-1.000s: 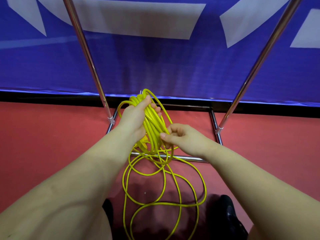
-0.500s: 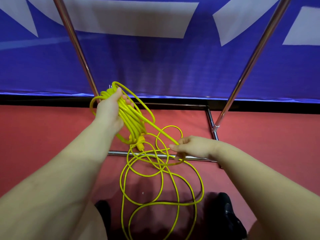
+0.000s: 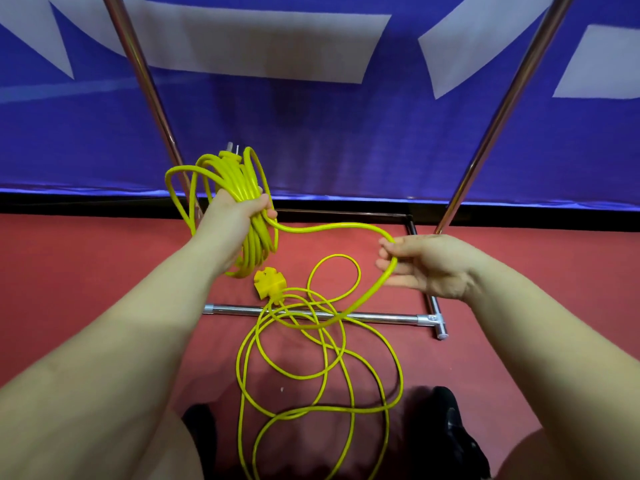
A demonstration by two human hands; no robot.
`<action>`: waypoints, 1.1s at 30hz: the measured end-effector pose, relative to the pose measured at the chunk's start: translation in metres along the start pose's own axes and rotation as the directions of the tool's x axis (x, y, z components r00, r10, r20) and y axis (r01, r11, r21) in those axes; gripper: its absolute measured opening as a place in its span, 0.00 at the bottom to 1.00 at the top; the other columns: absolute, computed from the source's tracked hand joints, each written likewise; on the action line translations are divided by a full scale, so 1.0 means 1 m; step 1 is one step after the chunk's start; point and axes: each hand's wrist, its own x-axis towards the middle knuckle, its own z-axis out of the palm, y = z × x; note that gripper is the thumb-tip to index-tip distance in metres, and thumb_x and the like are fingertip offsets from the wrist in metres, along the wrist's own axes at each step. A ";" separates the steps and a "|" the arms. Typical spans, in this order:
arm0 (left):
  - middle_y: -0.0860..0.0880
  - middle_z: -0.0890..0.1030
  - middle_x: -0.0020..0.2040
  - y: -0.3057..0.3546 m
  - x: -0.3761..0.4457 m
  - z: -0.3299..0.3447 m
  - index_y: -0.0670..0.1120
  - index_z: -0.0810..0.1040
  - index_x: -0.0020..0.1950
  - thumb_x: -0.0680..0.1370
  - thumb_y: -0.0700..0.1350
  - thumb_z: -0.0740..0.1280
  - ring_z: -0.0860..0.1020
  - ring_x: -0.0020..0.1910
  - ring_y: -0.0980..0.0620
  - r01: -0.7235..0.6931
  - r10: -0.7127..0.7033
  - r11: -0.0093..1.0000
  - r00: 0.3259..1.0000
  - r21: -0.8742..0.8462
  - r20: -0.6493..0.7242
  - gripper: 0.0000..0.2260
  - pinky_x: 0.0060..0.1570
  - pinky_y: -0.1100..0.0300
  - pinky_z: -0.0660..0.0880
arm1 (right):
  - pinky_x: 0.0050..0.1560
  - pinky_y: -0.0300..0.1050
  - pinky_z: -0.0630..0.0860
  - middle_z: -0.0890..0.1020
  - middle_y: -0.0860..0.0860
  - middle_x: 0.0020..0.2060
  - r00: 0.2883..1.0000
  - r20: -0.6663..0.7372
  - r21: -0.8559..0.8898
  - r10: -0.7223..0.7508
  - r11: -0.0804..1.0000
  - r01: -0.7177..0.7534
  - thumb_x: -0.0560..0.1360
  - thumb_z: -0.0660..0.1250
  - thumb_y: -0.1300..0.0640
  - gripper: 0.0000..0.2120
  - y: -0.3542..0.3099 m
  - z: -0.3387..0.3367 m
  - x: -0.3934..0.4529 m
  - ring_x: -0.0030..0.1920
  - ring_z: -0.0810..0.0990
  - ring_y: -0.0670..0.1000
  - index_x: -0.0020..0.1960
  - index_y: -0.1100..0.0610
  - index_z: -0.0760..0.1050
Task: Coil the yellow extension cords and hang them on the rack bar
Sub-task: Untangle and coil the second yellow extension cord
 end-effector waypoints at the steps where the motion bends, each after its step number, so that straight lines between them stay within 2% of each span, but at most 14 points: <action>1: 0.53 0.78 0.27 0.000 -0.002 0.003 0.44 0.71 0.44 0.78 0.35 0.62 0.78 0.28 0.57 -0.004 0.002 0.999 1.000 0.043 0.028 0.05 0.27 0.62 0.75 | 0.29 0.45 0.80 0.80 0.50 0.25 0.999 -0.031 0.106 0.018 0.994 -0.014 0.78 0.59 0.65 0.08 -0.002 0.001 -0.001 0.28 0.82 0.46 0.42 0.61 0.74; 4: 0.51 0.79 0.28 -0.005 -0.014 0.014 0.44 0.72 0.44 0.77 0.36 0.63 0.78 0.26 0.58 -0.025 -0.006 0.979 0.988 0.203 0.151 0.05 0.25 0.63 0.74 | 0.26 0.46 0.79 0.79 0.54 0.23 0.990 -0.137 0.328 0.043 0.945 0.005 0.79 0.58 0.65 0.09 -0.004 0.005 -0.003 0.25 0.81 0.48 0.41 0.64 0.72; 7: 0.49 0.80 0.33 -0.011 -0.026 0.027 0.43 0.72 0.45 0.77 0.34 0.63 0.78 0.28 0.59 -0.013 -0.050 0.975 0.961 0.223 0.273 0.05 0.26 0.65 0.75 | 0.29 0.47 0.80 0.79 0.57 0.24 0.977 -0.209 0.469 0.043 0.881 0.062 0.79 0.59 0.65 0.09 -0.005 0.010 -0.002 0.26 0.82 0.51 0.41 0.65 0.71; 9: 0.49 0.82 0.36 -0.015 -0.033 0.034 0.39 0.73 0.49 0.77 0.35 0.64 0.79 0.30 0.60 -0.033 -0.079 0.957 0.926 0.288 0.370 0.02 0.29 0.65 0.77 | 0.40 0.48 0.80 0.78 0.57 0.33 0.969 -0.241 0.553 0.060 0.829 0.086 0.79 0.59 0.66 0.09 -0.007 0.011 -0.002 0.37 0.82 0.51 0.41 0.65 0.71; 11: 0.47 0.81 0.40 -0.018 -0.038 0.040 0.35 0.74 0.53 0.78 0.36 0.63 0.79 0.32 0.62 -0.079 -0.094 0.933 0.889 0.352 0.448 0.06 0.32 0.67 0.76 | 0.44 0.48 0.77 0.74 0.57 0.37 0.961 -0.264 0.603 0.082 0.791 0.098 0.79 0.59 0.67 0.09 -0.009 0.014 -0.003 0.47 0.78 0.52 0.40 0.65 0.71; 13: 0.46 0.80 0.39 -0.021 -0.042 0.044 0.33 0.73 0.55 0.78 0.36 0.63 0.79 0.33 0.64 -0.091 -0.106 0.925 0.872 0.370 0.477 0.08 0.33 0.70 0.74 | 0.41 0.51 0.76 0.74 0.57 0.37 0.957 -0.274 0.639 0.092 0.761 0.110 0.78 0.59 0.68 0.09 -0.011 0.016 -0.005 0.47 0.77 0.53 0.40 0.66 0.71; 16: 0.47 0.79 0.38 -0.022 -0.044 0.049 0.36 0.73 0.55 0.77 0.35 0.64 0.79 0.32 0.64 -0.059 -0.130 0.933 0.866 0.356 0.484 0.08 0.33 0.71 0.74 | 0.38 0.55 0.76 0.73 0.57 0.35 0.955 -0.273 0.685 0.115 0.720 0.110 0.78 0.60 0.68 0.08 -0.014 0.017 -0.005 0.39 0.77 0.54 0.40 0.68 0.71; 19: 0.48 0.79 0.39 -0.026 -0.044 0.050 0.43 0.73 0.51 0.76 0.36 0.65 0.79 0.33 0.62 -0.030 -0.153 0.935 0.866 0.354 0.477 0.06 0.36 0.68 0.76 | 0.30 0.59 0.75 0.75 0.57 0.43 0.961 -0.237 0.732 0.140 0.677 0.082 0.77 0.60 0.68 0.06 -0.015 0.016 -0.002 0.49 0.80 0.55 0.43 0.69 0.72; 23: 0.52 0.81 0.42 -0.028 -0.042 0.048 0.51 0.72 0.48 0.75 0.37 0.67 0.80 0.38 0.63 -0.036 -0.163 0.923 0.864 0.382 0.476 0.10 0.49 0.64 0.77 | 0.32 0.57 0.76 0.75 0.56 0.51 0.966 -0.222 0.745 0.131 0.662 0.081 0.77 0.60 0.69 0.05 -0.017 0.018 0.000 0.58 0.78 0.54 0.44 0.69 0.72; 25: 0.51 0.81 0.44 -0.030 -0.043 0.049 0.52 0.72 0.48 0.74 0.36 0.69 0.81 0.43 0.58 -0.025 -0.176 0.919 0.866 0.393 0.467 0.12 0.57 0.56 0.76 | 0.31 0.58 0.75 0.75 0.56 0.49 0.969 -0.222 0.733 0.103 0.674 0.096 0.77 0.60 0.69 0.05 -0.019 0.022 -0.001 0.58 0.78 0.55 0.43 0.69 0.72; 27: 0.48 0.82 0.47 -0.031 -0.045 0.050 0.53 0.73 0.49 0.71 0.43 0.73 0.81 0.50 0.50 -0.047 -0.169 0.900 0.878 0.433 0.447 0.12 0.60 0.48 0.74 | 0.31 0.59 0.75 0.75 0.58 0.43 0.974 -0.207 0.711 0.087 0.698 0.089 0.77 0.61 0.68 0.05 -0.020 0.026 -0.003 0.56 0.78 0.55 0.43 0.68 0.71; 29: 0.44 0.83 0.50 -0.032 -0.048 0.052 0.52 0.74 0.51 0.66 0.49 0.73 0.81 0.52 0.46 -0.054 -0.174 0.881 0.887 0.471 0.428 0.16 0.58 0.45 0.75 | 0.32 0.58 0.77 0.75 0.59 0.40 0.975 -0.210 0.673 0.075 0.734 0.088 0.77 0.61 0.68 0.05 -0.022 0.030 -0.003 0.49 0.79 0.56 0.43 0.68 0.71; 31: 0.41 0.83 0.48 -0.033 -0.048 0.053 0.45 0.75 0.54 0.70 0.43 0.73 0.82 0.45 0.45 -0.026 -0.184 0.896 0.887 0.444 0.423 0.14 0.53 0.47 0.77 | 0.38 0.54 0.80 0.76 0.59 0.39 0.970 -0.238 0.618 0.040 0.777 0.119 0.78 0.62 0.65 0.05 -0.022 0.032 -0.002 0.41 0.79 0.55 0.45 0.67 0.71; 33: 0.41 0.81 0.43 -0.031 -0.046 0.055 0.37 0.74 0.54 0.74 0.36 0.69 0.79 0.36 0.50 0.049 -0.198 0.934 0.896 0.353 0.398 0.10 0.42 0.54 0.79 | 0.42 0.53 0.81 0.76 0.58 0.40 0.970 -0.242 0.496 -0.011 0.858 0.134 0.78 0.63 0.58 0.08 -0.022 0.034 0.000 0.40 0.79 0.55 0.51 0.64 0.70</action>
